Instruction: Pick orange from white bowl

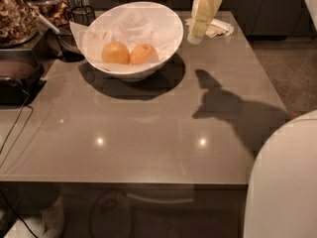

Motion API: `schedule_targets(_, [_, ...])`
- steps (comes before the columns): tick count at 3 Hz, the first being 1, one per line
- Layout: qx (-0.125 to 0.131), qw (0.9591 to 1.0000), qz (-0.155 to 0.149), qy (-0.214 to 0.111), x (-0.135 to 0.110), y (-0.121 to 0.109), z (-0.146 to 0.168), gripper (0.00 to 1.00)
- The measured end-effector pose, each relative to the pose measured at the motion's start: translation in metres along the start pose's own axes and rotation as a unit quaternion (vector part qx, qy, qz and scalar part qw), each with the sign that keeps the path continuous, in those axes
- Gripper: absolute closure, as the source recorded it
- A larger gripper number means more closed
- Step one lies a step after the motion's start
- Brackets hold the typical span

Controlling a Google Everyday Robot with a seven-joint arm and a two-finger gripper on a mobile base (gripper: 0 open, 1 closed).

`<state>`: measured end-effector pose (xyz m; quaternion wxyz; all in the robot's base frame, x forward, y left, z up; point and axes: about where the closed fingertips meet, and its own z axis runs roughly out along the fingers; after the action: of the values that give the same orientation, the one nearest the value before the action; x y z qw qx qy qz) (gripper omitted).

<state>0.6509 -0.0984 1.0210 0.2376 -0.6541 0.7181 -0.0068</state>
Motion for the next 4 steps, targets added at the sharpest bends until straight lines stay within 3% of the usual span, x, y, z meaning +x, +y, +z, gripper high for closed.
schedule_targets(1, [0.015,0.9999,-0.005,0.003,-0.007,-0.008,0.004,0.00])
schedule_targets(2, [0.009,0.9998,-0.016,0.005,-0.027,-0.018,0.019,0.00])
schedule_targets(3, [-0.003,0.9998,-0.019,0.012,-0.045,-0.027,0.039,0.19])
schedule_targets(4, [-0.016,0.9995,-0.020,0.016,-0.056,-0.032,0.059,0.24])
